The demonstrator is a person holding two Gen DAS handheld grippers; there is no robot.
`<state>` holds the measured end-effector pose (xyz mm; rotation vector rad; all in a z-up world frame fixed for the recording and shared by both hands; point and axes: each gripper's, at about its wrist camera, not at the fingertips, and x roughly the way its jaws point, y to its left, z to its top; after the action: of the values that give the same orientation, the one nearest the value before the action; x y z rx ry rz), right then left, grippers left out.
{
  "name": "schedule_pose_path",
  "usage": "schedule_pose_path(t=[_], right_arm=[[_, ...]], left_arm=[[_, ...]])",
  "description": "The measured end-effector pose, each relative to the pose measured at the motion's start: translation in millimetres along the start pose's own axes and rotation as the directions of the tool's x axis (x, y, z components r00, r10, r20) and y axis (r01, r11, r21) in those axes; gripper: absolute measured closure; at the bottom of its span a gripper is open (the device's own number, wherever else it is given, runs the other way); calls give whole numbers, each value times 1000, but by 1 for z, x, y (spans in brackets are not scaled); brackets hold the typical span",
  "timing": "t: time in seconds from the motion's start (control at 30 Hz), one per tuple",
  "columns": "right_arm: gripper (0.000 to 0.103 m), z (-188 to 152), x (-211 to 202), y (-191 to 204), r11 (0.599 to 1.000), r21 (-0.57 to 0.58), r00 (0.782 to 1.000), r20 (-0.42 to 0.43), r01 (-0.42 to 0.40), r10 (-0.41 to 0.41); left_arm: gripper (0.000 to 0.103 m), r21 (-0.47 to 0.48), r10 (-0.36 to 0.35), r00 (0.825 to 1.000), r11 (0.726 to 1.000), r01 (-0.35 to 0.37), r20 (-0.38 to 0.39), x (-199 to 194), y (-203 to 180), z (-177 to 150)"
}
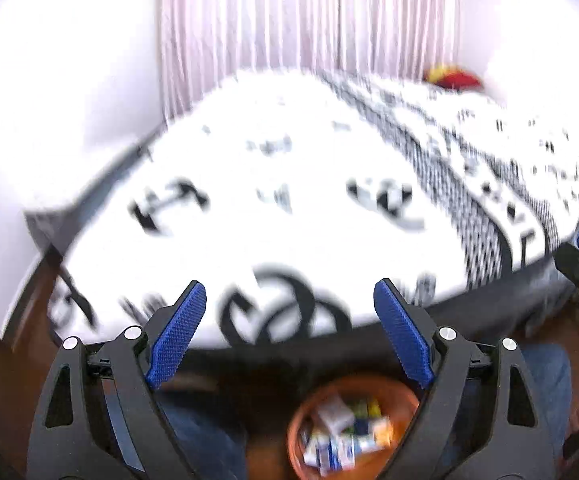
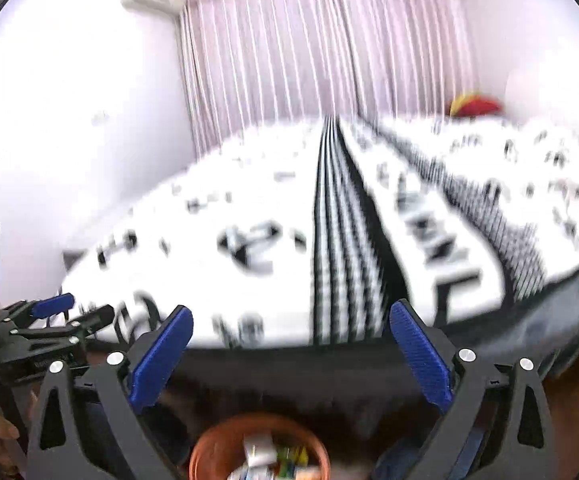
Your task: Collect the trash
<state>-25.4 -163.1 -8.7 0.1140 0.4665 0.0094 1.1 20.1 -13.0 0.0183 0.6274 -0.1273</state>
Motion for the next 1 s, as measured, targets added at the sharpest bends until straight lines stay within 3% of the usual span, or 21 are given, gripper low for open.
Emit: schedule_pose_path(t=[0.1,0.2,0.33,1.0], right_arm=[[5,21,-18,5,1000,-14,995,96,-1,2],[6,30,-25,6,1000,-11,992,130,-6,7],[6,39,-29,3,1000,-12,988,156,-3,4],[6,43,-42,6,1000,-13,982,190,5,-2]], left_arm=[[13,-14,33,994,999,-31,108,-28,0,20],[12,-24,51,981,999,-47,190,-50,2,35],[12,-32,47,971,999,-41,236,-64,4,44],[12,-20,32,953,999,-27,301,-82,-8,54]])
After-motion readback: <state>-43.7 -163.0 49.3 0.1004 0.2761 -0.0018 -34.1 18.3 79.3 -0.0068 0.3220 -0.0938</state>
